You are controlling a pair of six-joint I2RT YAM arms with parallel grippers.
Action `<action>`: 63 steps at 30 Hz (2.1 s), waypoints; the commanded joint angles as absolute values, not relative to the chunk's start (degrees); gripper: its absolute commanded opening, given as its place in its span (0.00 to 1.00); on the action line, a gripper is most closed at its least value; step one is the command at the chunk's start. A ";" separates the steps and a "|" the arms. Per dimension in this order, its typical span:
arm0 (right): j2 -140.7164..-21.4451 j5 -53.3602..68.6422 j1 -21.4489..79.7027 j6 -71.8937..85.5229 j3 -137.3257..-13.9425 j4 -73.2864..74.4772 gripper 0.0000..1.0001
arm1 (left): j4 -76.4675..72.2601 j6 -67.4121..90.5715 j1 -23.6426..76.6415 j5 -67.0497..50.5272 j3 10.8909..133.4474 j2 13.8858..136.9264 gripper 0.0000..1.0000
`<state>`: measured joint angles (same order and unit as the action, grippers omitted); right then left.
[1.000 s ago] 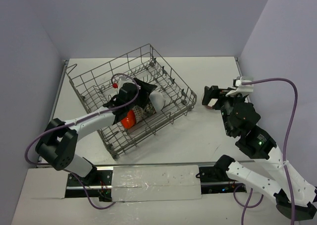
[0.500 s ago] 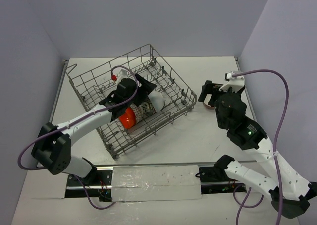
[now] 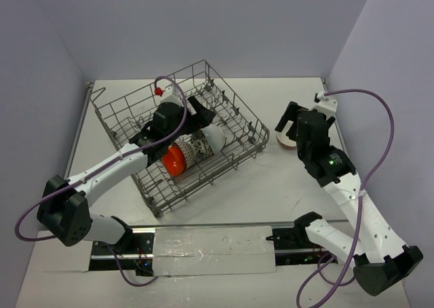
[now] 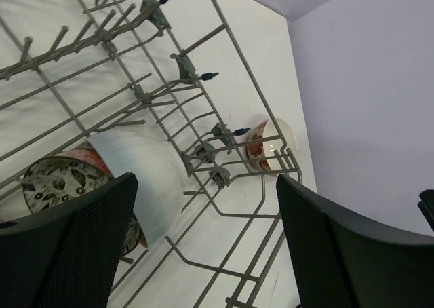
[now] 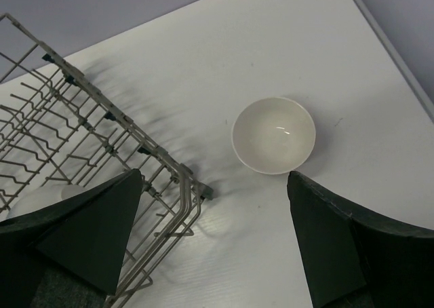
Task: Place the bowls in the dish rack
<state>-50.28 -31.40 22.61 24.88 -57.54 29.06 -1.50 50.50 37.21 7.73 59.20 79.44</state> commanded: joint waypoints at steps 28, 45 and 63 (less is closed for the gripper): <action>-50.54 -27.25 22.06 26.28 -56.60 26.19 0.94 | -4.92 48.25 39.73 3.34 65.21 96.23 0.67; -48.34 -28.47 21.97 25.31 -54.76 25.31 0.94 | 5.88 23.56 44.38 13.26 74.18 88.87 0.70; -48.43 -28.12 22.06 25.67 -54.32 25.49 0.93 | 18.54 28.38 45.97 13.62 71.01 90.34 0.60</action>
<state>-49.08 -27.33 22.26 25.87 -54.22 27.44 16.23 27.27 45.74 13.02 69.49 88.14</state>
